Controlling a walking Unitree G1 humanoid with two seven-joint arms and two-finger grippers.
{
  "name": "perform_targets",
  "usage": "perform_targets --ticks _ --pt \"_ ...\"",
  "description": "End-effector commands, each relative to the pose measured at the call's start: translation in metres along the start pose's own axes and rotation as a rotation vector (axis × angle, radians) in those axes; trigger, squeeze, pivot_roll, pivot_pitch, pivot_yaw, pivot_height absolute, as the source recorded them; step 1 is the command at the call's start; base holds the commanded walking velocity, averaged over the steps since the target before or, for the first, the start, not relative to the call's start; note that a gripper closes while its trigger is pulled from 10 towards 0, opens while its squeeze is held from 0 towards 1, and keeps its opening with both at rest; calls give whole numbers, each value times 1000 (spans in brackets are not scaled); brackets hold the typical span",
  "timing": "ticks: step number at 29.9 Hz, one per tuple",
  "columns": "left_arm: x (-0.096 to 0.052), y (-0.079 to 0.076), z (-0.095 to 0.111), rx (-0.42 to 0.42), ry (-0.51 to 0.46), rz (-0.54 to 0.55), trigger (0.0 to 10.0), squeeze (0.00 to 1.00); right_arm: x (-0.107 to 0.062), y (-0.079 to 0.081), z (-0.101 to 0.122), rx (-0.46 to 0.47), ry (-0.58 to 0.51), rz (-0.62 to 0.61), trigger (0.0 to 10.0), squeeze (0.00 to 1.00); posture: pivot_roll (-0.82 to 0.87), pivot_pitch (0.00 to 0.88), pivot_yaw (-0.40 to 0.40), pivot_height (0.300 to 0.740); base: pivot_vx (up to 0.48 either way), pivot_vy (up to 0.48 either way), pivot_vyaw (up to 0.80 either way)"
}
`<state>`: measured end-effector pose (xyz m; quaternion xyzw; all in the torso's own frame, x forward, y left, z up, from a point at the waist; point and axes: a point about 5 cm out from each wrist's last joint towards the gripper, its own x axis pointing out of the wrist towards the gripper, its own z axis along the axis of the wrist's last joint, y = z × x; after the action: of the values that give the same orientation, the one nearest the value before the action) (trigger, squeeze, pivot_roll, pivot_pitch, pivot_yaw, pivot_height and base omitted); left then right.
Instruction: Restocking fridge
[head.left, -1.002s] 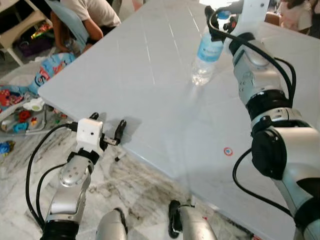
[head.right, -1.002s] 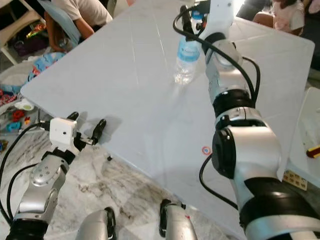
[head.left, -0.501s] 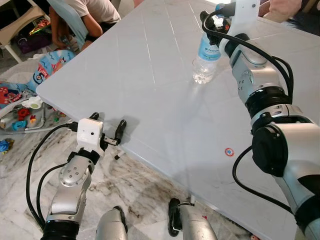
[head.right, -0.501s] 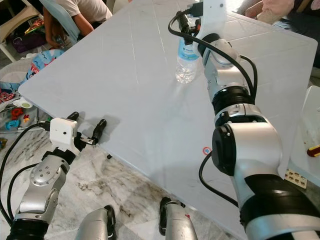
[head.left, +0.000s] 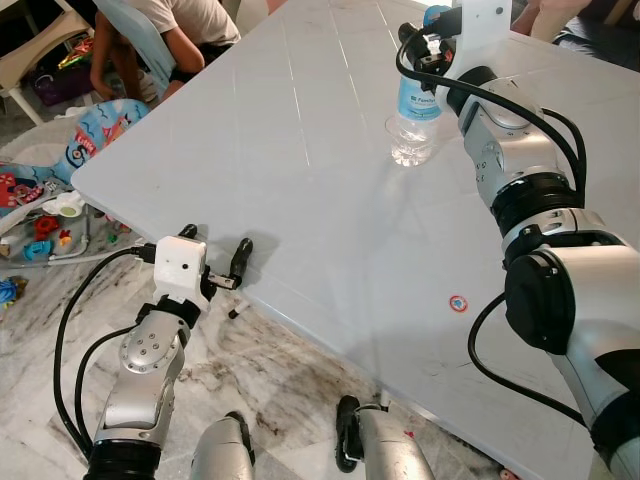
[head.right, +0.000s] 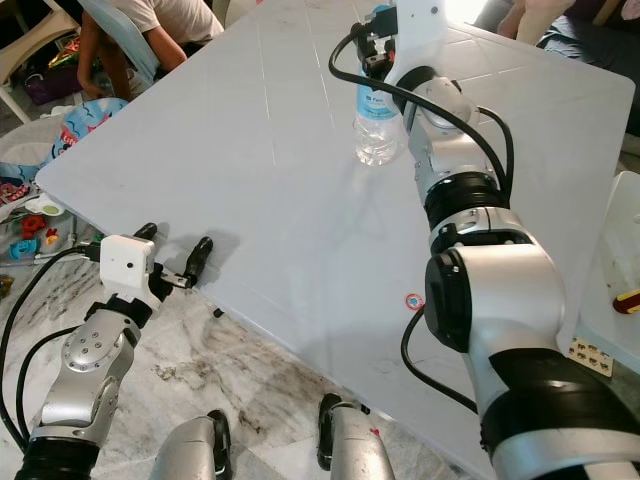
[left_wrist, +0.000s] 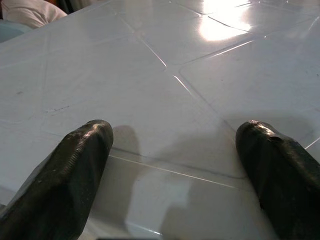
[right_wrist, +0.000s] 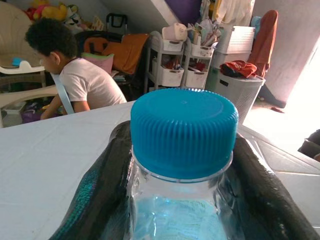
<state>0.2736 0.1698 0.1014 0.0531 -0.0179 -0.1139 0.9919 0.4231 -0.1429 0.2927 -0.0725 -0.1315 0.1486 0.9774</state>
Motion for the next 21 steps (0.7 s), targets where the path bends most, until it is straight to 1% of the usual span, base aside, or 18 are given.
perform_targets --ticks 1,3,4,5,6,7,9,10,11,12,13,16,17,18,21 --pt "-1 -1 -4 7 21 5 10000 0 3 1 18 -10 -74 19 4863 0 35 203 -45 740 0 0 0" --pt "-1 -1 -4 8 20 6 10000 0 3 2 16 -2 -74 21 4863 0 35 203 -45 740 0 0 0" --pt "-1 -1 -4 8 20 7 10000 0 3 3 15 8 -74 25 9098 0 36 200 -47 740 0 0 0" --pt "-2 -1 -4 8 19 10 10000 0 1 7 7 68 -69 26 10000 0 40 195 -51 740 0 0 0" --pt "-2 -1 -4 8 19 10 10000 0 1 7 7 68 -69 26 10000 0 40 195 -51 740 0 0 0" --pt "-2 -1 -4 9 19 14 10000 0 -1 8 2 95 -66 27 10000 0 41 193 -52 740 0 0 0" --pt "-6 1 -6 14 29 43 10000 0 -11 19 -22 158 -40 27 10000 0 44 186 -56 740 0 0 0" --pt "-6 1 -6 14 29 43 10000 0 -11 19 -22 158 -40 27 10000 0 44 186 -56 740 0 0 0" --pt "-9 5 -9 27 48 83 10000 0 -25 33 -50 181 32 29 10000 0 47 177 -59 740 0 0 0" --pt "-11 5 -10 33 55 95 10000 0 -30 39 -58 192 51 43 10000 0 48 175 -59 740 0 0 0" --pt "-12 6 -11 36 60 102 10000 0 -34 42 -62 202 59 54 10000 0 48 175 -59 740 0 0 0" --pt "-15 10 -16 45 91 151 10000 0 -51 52 -78 214 95 18 10000 0 53 163 -59 740 0 0 0" --pt "-16 10 -17 44 96 165 10000 0 -54 54 -80 219 101 1 10000 0 54 156 -57 740 0 0 0" --pt "-18 12 -20 42 109 191 10000 0 -59 56 -84 229 115 -41 10000 0 56 149 -55 740 0 0 0" --pt "-19 13 -22 39 117 197 10000 0 -62 59 -86 244 128 -54 10000 0 58 139 -48 740 0 0 0"
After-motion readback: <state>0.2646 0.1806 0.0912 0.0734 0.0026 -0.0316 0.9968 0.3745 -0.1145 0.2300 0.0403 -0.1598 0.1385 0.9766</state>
